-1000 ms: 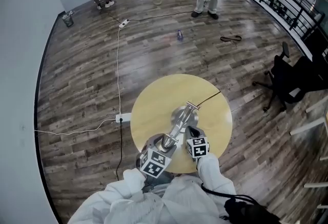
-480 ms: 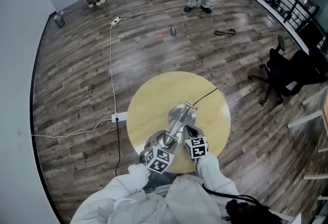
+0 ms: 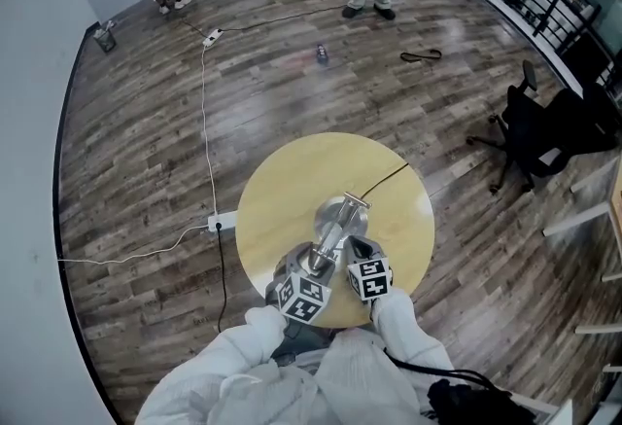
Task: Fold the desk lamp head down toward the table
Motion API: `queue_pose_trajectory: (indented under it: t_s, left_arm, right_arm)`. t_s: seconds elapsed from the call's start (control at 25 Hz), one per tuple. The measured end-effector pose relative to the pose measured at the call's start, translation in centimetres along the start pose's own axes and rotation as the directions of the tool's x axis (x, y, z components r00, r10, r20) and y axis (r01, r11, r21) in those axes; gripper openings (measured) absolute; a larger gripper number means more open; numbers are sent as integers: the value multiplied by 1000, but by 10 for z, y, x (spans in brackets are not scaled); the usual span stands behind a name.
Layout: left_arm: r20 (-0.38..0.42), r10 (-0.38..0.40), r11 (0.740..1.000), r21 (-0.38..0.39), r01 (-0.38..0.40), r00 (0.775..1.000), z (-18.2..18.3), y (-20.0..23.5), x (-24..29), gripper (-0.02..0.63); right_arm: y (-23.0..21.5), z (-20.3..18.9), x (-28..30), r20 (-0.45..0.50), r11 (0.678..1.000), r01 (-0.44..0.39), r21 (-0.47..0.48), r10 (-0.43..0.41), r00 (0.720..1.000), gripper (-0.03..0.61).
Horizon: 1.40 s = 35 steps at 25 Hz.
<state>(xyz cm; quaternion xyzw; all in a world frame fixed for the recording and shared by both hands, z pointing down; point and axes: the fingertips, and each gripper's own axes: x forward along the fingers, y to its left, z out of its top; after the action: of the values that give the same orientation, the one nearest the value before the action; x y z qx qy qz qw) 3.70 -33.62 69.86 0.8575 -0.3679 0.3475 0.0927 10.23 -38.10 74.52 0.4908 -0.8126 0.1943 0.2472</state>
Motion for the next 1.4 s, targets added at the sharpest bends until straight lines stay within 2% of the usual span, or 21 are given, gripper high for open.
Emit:
queue_pose_trajectory:
  t_s: [0.24, 0.4, 0.52, 0.64, 0.68, 0.72, 0.76, 0.8, 0.84, 1.0, 1.16, 1.4]
  left_arm:
    - [24, -4, 1000, 21, 4, 1000, 0, -1, 1, 287]
    - [69, 24, 1000, 18, -26, 997, -4, -1, -2, 287]
    - [83, 46, 998, -45, -43, 995, -18, 1, -17, 287]
    - [129, 102, 984, -157, -81, 986, -28, 6, -49, 287]
    - [152, 120, 976, -201, -88, 981, -26, 6, -64, 275]
    - [175, 135, 965, -244, -90, 975, -22, 3, -80, 230]
    - [198, 146, 955, -284, -86, 969, -16, -1, -95, 165]
    - [218, 149, 946, -316, -75, 965, -12, -6, -106, 56]
    - [235, 143, 938, -341, -56, 961, -10, -13, -111, 0]
    - [234, 94, 932, -361, -3, 968, -5, -33, -95, 0]
    - [224, 33, 928, -369, 54, 974, 4, -53, -89, 0]
    - [222, 43, 898, -436, 60, 974, 0, -64, -105, 0]
  right_arm:
    - [-1, -1, 1, 5, 1000, -6, -2, 6, 1000, 11]
    - [-3, -2, 0, 5, 999, -17, 48, 17, 1000, 11]
    - [-8, 9, -12, 56, 996, 6, 89, -11, 998, 11]
    - [-6, 23, -33, 124, 994, 7, 107, -20, 992, 11]
    - [-4, 25, -43, 141, 994, 6, 110, -22, 990, 11]
    - [-1, 26, -55, 154, 993, 8, 115, -25, 988, 11]
    - [4, 25, -67, 162, 993, 12, 117, -31, 986, 11]
    - [10, 23, -79, 165, 993, 18, 115, -37, 986, 11]
    - [18, 20, -89, 164, 994, 24, 108, -42, 986, 11]
    - [42, 7, -107, 158, 993, 15, 115, -33, 987, 11]
    - [44, -4, -116, 143, 989, 6, 149, -28, 989, 11]
    - [40, 0, -134, 196, 962, -38, 269, -16, 981, 11]
